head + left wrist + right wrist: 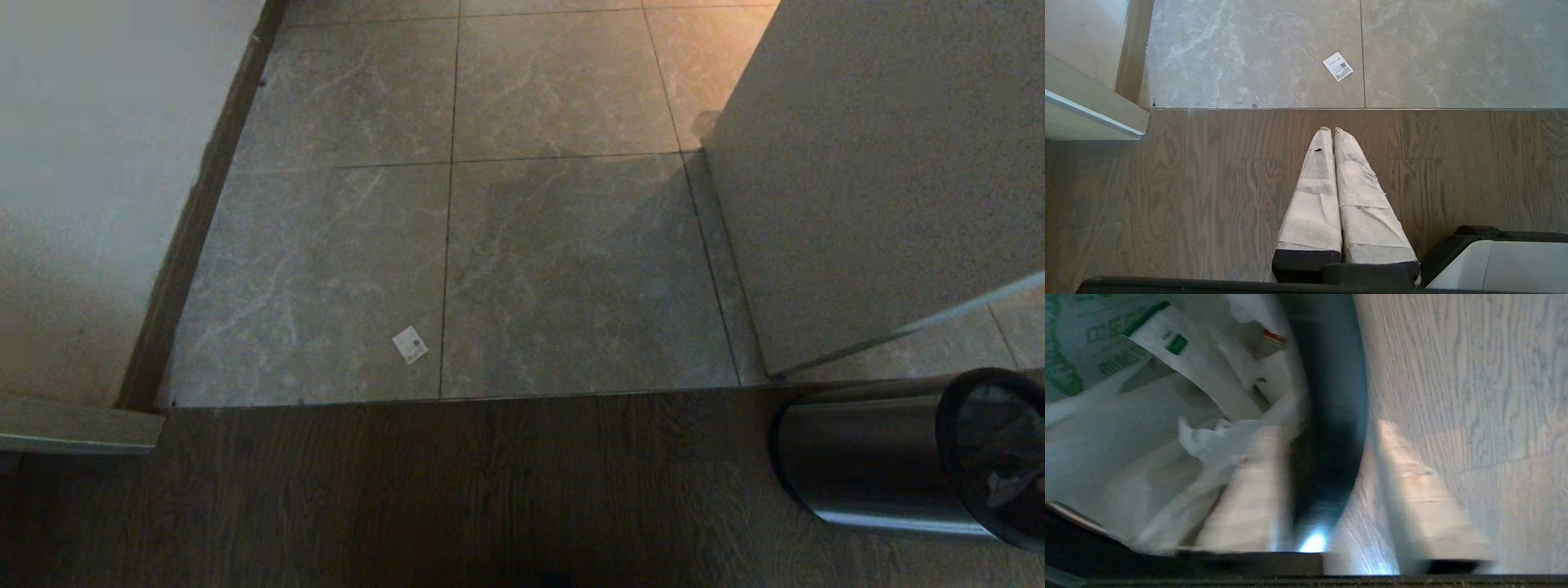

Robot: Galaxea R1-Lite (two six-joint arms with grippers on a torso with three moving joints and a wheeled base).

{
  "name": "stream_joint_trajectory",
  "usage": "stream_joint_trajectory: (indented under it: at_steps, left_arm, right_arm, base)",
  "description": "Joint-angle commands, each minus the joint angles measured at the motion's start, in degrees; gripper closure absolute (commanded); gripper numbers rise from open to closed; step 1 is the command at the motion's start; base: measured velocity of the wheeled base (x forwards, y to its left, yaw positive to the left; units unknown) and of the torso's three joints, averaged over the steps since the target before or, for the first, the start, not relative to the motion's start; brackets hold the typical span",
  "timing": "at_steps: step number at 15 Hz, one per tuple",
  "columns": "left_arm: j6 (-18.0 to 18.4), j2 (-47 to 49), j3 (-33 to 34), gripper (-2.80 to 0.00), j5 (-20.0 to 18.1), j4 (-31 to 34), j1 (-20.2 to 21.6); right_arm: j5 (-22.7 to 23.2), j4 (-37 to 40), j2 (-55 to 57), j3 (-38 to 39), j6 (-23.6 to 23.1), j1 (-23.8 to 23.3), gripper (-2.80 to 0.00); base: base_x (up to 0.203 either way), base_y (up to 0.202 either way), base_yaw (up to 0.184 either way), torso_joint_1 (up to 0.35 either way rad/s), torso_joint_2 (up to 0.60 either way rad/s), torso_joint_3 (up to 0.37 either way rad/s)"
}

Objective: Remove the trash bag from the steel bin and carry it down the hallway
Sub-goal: Place the outer trash can on the ground

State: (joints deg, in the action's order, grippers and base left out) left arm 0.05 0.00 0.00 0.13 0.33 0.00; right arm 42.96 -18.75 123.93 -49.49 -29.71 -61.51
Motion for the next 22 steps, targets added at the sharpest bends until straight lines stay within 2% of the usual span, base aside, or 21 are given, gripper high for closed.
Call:
stream_joint_trajectory:
  at_steps: [1,6,11,15,17,22]
  left_arm:
    - [0.04,0.0,0.0,0.0,0.04,0.02,0.0]
    - [0.04,0.0,0.0,0.0,0.04,0.02,0.0]
    - [0.04,0.0,0.0,0.0,0.04,0.02,0.0]
    - [0.04,0.0,0.0,0.0,0.04,0.02,0.0]
    - [0.04,0.0,0.0,0.0,0.04,0.02,0.0]
    - [0.04,0.0,0.0,0.0,0.04,0.02,0.0]
  right_arm:
    - [0.11,-0.12,-0.7,-0.07,-0.17,-0.01,0.0]
    - [0.33,4.99,-10.84,0.73,-0.2,-0.1,0.0]
    - [0.24,6.2,-19.26,1.24,0.06,-0.27,0.0]
    - [0.41,11.56,-26.89,-0.24,-1.37,-0.71,0.0]
    - [0.19,15.53,-30.43,-2.49,-2.87,-1.32,0.0]
    - [-0.05,33.16,-39.48,-10.19,-7.76,-2.74,0.0]
  base:
    - [0.0,0.0,0.0,0.0,0.0,0.0]
    - [0.0,0.0,0.0,0.0,0.0,0.0]
    - [0.0,0.0,0.0,0.0,0.0,0.0]
    - [0.0,0.0,0.0,0.0,0.0,0.0]
    - [0.0,0.0,0.0,0.0,0.0,0.0]
    - [0.0,0.0,0.0,0.0,0.0,0.0]
